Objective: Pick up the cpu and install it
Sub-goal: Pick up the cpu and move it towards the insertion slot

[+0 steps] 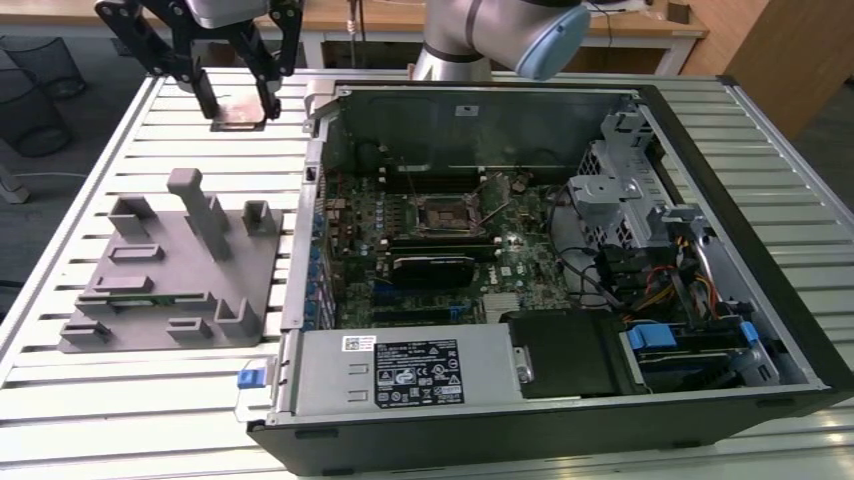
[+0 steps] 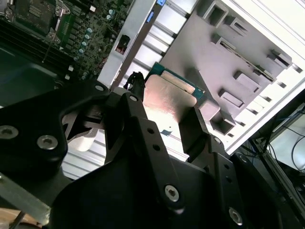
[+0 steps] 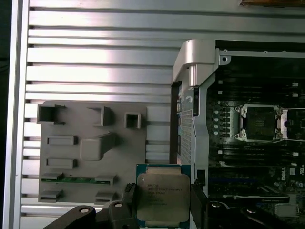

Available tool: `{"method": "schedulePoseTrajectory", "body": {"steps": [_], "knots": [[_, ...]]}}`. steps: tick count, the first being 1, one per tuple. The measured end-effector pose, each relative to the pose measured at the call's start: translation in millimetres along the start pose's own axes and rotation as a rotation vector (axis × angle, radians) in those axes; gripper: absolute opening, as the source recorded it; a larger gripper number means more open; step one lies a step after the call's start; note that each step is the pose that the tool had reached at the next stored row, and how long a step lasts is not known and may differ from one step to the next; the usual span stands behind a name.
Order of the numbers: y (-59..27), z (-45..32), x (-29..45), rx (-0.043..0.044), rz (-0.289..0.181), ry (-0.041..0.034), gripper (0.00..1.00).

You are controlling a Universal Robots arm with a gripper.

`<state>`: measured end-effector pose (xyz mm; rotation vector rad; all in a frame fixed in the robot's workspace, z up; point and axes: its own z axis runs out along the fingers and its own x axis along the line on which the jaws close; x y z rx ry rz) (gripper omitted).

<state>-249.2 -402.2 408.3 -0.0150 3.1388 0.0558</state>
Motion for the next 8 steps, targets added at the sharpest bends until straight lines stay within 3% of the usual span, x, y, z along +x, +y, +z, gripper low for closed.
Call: {"method": "schedulePoseTrajectory", "body": {"steps": [8], "knots": [[0.2, 0.0, -10.3, 0.0001, 0.000, 0.0001, 0.54]]}}
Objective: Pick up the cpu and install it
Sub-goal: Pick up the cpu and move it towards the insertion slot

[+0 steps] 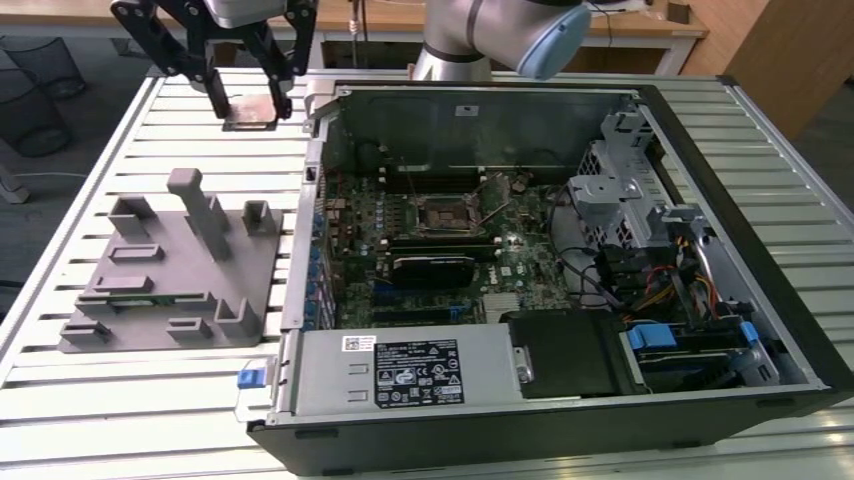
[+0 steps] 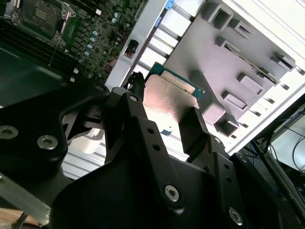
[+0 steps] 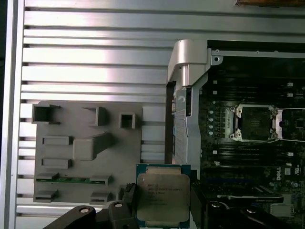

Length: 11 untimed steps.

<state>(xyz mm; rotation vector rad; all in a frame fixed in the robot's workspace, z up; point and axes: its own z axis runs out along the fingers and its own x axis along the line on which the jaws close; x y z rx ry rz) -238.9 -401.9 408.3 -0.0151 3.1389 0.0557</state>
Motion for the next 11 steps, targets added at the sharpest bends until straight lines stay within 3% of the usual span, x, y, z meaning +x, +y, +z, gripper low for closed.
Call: {"method": "schedulePoseTrajectory", "body": {"steps": [11], "knots": [[1.5, 0.2, -17.7, 0.0000, 0.000, 0.0000, 0.54]]}}
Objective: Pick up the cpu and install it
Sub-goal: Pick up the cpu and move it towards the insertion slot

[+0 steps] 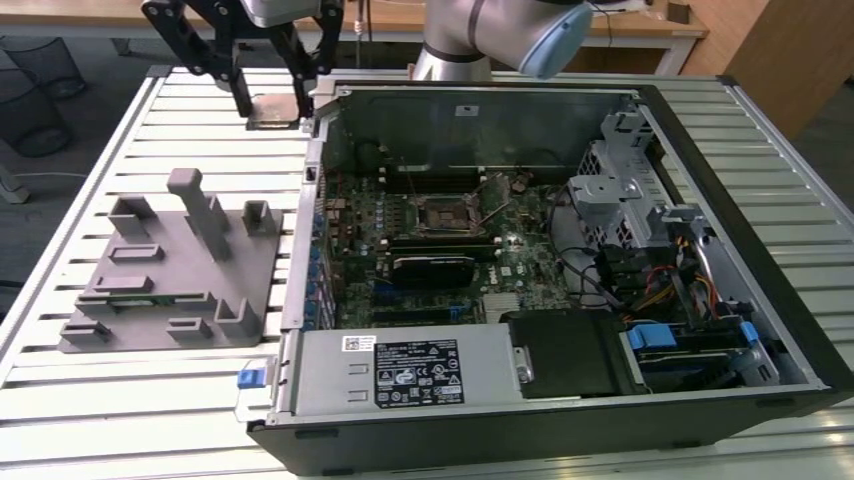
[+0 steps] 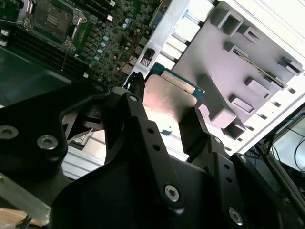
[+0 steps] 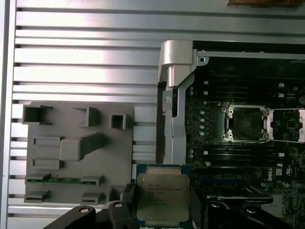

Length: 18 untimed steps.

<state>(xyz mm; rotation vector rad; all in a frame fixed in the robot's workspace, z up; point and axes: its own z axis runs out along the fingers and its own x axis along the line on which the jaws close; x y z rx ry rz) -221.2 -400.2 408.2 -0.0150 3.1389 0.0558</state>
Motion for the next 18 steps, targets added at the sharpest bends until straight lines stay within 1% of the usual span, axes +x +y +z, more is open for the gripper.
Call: {"method": "schedulePoseTrajectory", "body": {"steps": [13, 18], "knots": [[2.5, 0.4, -21.4, 0.0000, 0.000, 0.0000, 0.54], [6.0, 0.8, -31.3, 0.0000, 0.000, 0.0000, 0.54]]}}
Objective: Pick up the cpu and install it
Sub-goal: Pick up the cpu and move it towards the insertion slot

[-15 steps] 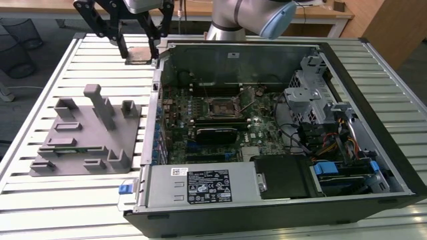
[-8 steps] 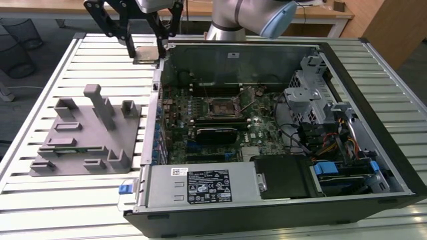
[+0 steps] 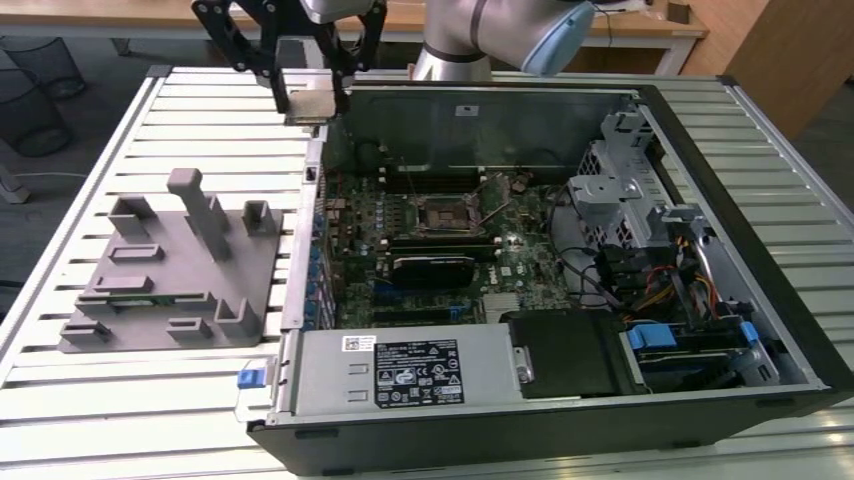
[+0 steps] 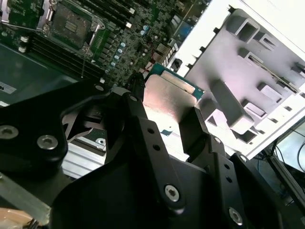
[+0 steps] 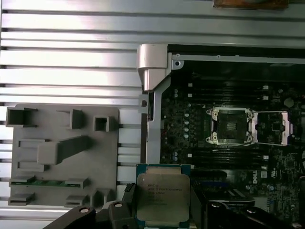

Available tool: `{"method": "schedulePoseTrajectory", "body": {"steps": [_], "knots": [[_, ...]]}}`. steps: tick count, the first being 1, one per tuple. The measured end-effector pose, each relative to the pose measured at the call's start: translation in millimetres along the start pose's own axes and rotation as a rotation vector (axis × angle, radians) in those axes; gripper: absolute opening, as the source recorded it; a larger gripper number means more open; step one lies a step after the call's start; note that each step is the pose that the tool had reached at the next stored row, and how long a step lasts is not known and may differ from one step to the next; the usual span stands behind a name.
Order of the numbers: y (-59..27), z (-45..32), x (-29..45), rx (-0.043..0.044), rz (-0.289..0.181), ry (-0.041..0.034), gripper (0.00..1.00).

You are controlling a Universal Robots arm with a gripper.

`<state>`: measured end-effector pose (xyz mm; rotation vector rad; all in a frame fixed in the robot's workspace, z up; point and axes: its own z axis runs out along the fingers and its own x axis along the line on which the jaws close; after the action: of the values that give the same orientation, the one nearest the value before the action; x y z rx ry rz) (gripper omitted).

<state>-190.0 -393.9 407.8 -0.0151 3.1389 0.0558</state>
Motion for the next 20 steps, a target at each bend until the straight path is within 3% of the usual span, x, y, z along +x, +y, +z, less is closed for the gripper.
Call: {"method": "schedulePoseTrajectory", "body": {"steps": [2, 3, 12, 20], "knots": [[1.8, 0.2, -4.0, -0.0001, 0.000, -0.0001, 0.54], [5.7, 0.5, -12.4, 0.0000, 0.000, 0.0000, 0.54], [11.3, 1.8, -39.2, 0.0000, 0.000, 0.0000, 0.54], [11.3, 2.4, -53.3, -0.0001, -0.001, -0.0002, 0.54]]}}
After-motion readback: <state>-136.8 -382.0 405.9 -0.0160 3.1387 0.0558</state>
